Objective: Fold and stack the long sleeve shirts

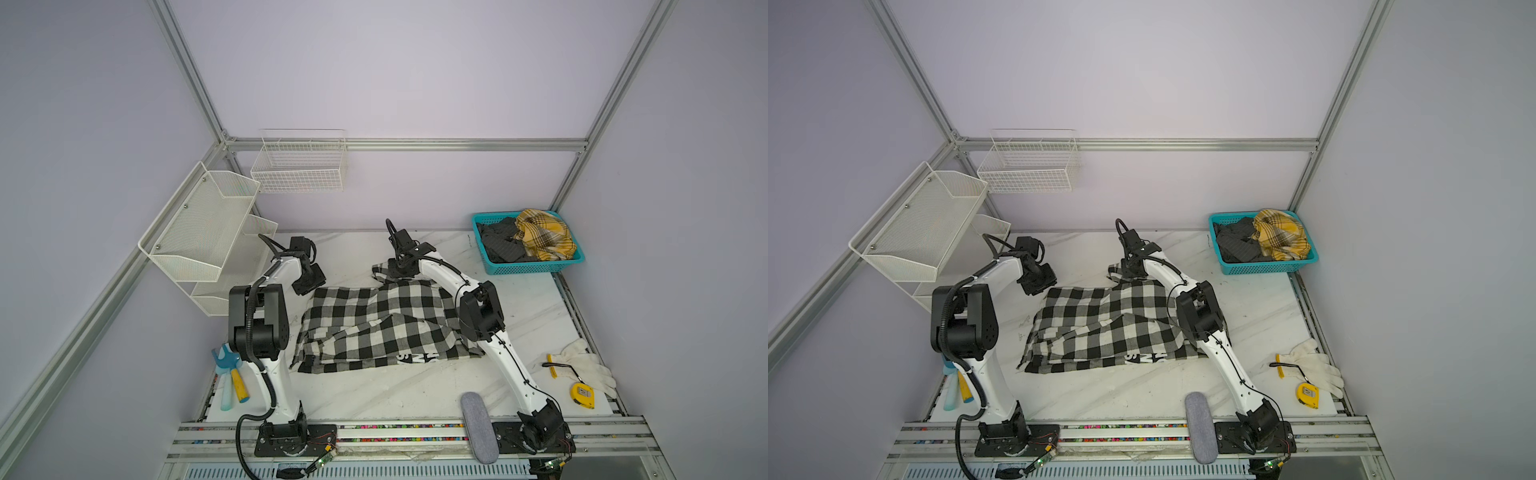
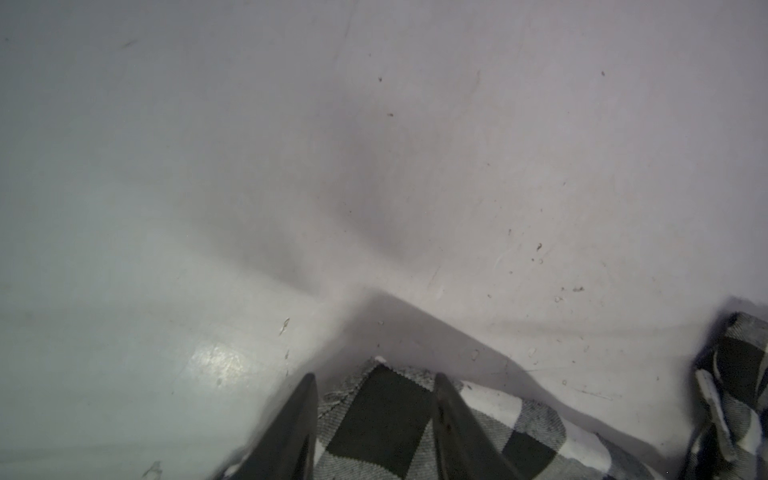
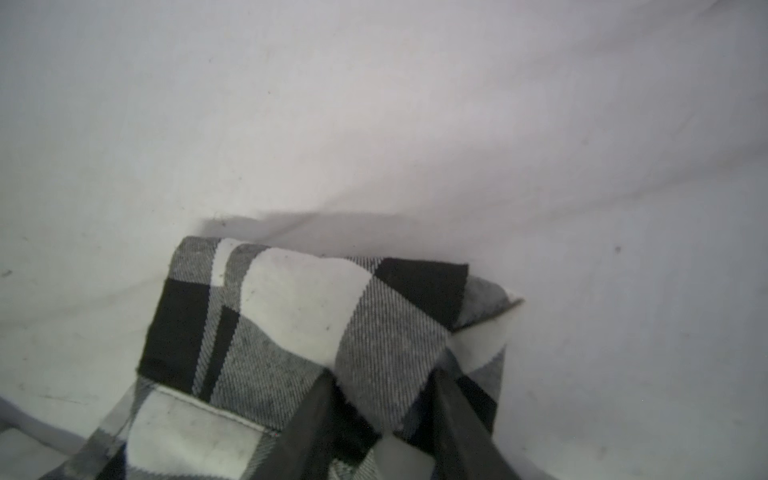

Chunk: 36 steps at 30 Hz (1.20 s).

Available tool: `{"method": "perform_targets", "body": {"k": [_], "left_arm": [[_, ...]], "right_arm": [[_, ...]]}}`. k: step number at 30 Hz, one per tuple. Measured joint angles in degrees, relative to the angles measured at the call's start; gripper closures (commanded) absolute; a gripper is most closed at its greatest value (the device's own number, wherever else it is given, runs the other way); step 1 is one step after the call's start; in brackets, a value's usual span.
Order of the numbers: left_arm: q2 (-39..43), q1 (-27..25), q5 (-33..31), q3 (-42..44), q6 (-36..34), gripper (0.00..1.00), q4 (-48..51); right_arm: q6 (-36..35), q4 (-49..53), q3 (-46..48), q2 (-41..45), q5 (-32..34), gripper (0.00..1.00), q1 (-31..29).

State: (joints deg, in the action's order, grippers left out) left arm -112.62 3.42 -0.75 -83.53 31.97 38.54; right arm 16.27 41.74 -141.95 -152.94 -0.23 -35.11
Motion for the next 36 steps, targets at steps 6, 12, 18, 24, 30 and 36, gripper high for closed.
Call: {"method": "perform_targets", "body": {"k": [6,12,18,24,30,36], "left_arm": [[-0.81,0.02,0.11,0.0,0.17,0.77,-0.33],[-3.04,0.07,0.11,0.52,0.28,0.96,-0.5],[-2.97,0.2,-0.2,2.67,0.2,1.0,-1.88],[-1.88,0.28,-0.9,4.39,-0.13,1.0,-3.17],[-1.77,0.28,-0.79,4.55,-0.07,0.88,-3.15],[-1.22,0.33,0.39,4.33,0.9,0.62,-1.16]], "right_arm": [[0.13,0.96,-2.73,-0.87,4.0,1.0,0.28],[0.37,-0.59,-3.56,2.93,7.26,1.0,3.02],[1.57,-6.16,0.83,15.98,9.77,1.0,7.39],[2.08,-12.66,0.42,24.24,11.69,1.0,9.66],[2.54,-12.46,-2.78,20.98,11.39,0.33,9.05],[2.4,-9.99,6.71,20.41,11.91,0.2,9.09]]}}
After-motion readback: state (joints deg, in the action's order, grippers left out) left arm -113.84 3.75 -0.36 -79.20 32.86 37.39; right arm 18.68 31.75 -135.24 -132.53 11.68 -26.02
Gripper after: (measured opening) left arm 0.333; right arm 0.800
